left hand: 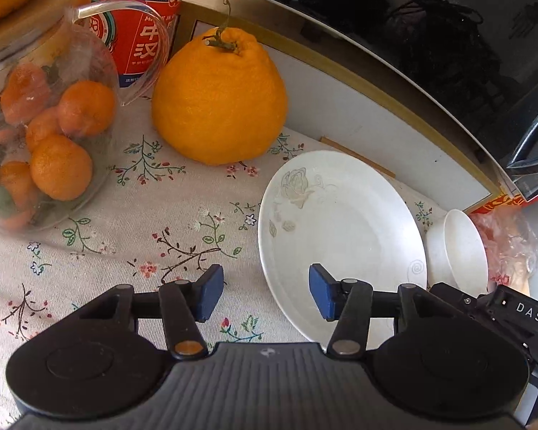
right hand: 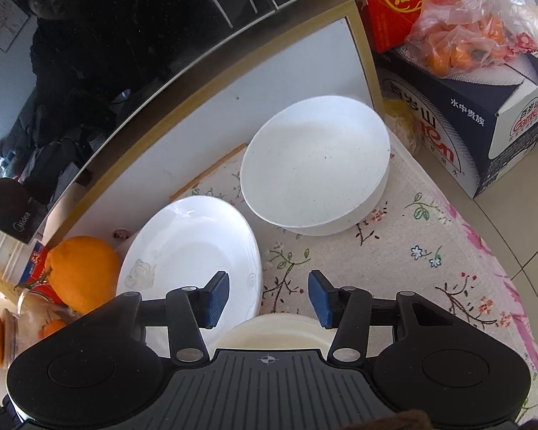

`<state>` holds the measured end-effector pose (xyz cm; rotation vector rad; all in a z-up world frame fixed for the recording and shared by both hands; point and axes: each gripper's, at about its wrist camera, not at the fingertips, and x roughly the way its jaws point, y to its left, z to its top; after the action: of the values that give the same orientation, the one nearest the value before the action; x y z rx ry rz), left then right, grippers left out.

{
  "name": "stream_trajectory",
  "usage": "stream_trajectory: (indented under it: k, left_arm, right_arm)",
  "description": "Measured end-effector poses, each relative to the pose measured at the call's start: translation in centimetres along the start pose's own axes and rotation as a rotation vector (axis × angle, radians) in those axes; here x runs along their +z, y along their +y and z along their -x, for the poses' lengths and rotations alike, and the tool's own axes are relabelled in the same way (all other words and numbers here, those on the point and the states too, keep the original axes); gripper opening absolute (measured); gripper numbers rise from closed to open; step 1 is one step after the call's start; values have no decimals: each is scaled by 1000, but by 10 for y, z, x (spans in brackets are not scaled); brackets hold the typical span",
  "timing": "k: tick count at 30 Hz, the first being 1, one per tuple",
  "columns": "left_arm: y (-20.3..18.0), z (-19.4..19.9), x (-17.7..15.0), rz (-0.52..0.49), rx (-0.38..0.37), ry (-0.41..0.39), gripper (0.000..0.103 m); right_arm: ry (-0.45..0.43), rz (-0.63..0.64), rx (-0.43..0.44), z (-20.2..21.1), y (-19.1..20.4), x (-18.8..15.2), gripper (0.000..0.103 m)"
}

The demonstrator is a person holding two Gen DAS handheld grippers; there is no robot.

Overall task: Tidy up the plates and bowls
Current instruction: 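Move both grippers to the plain white plate beside the microwave, then close both grippers on the white plate rim and lift it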

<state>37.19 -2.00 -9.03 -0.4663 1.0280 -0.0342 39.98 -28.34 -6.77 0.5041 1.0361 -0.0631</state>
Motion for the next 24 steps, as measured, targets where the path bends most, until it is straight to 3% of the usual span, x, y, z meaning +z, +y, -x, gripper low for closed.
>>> stream_trajectory:
  k: [7,13,18,24]
  left_arm:
    - [11,-10,5,30,-27,-9,27]
    - [13,-17,6,28,-64,-8,11]
    - [5,-12,4,-15,-41,-38,10]
    - [7,6,12,2,-66,-63,8]
  right_arm:
    - [32,-32,-18,-21,-3,-1,20]
    - [27,-37,15,-27,1,-6,6]
    - [-5,-3,13,-20,12,-6,7]
    - [-7,6,35,-6,17,-6,8]
